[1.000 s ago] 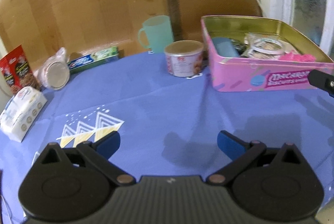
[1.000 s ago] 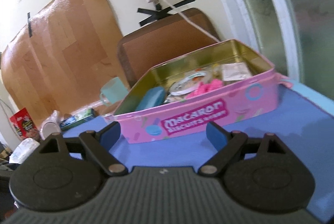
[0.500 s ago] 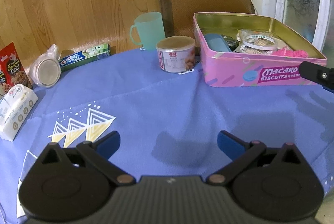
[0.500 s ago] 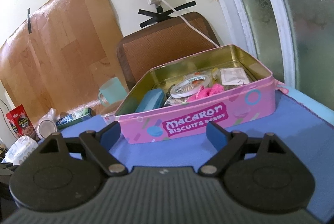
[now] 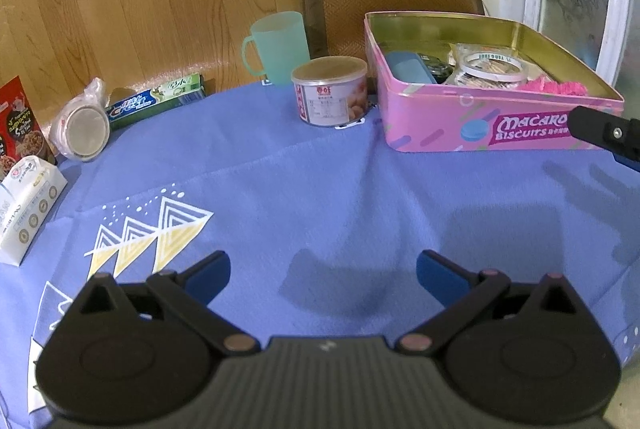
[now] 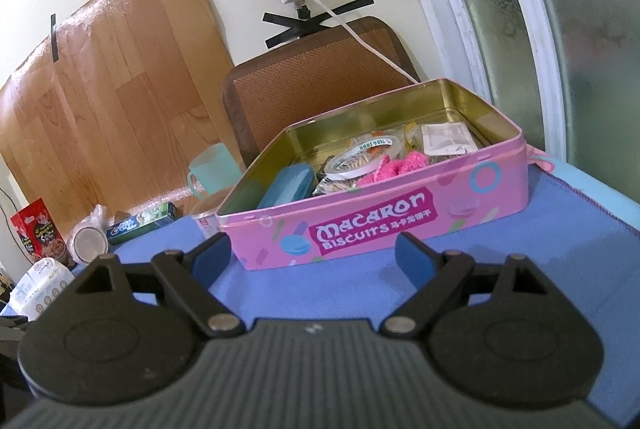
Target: Organize soft objects
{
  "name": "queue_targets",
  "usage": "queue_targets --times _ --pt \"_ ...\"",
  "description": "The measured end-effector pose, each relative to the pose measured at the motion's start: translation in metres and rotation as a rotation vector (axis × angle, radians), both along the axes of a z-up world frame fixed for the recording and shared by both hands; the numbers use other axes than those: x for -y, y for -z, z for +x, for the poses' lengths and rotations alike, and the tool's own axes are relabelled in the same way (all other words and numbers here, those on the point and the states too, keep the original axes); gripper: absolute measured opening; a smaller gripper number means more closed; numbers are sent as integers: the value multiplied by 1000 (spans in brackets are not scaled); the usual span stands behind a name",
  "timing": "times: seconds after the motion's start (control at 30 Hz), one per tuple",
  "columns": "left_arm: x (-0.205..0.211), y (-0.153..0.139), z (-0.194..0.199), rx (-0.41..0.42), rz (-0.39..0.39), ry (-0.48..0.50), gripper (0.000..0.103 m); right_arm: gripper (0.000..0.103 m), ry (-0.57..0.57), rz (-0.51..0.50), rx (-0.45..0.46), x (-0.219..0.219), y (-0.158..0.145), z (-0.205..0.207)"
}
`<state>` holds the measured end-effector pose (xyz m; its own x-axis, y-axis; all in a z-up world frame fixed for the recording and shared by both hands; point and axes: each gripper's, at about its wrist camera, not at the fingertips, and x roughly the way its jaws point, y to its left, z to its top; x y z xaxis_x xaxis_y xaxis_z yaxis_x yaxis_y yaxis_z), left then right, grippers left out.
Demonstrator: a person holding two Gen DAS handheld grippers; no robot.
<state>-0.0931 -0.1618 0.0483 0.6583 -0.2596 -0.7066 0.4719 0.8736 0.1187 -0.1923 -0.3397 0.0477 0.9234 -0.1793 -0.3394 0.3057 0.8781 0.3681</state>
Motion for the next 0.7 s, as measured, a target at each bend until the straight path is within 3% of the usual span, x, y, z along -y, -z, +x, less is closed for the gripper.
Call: queue_targets --times 0.7 --pt "-2 3 -1 -17 8 6 103 91 -11 -6 0 -10 -1 1"
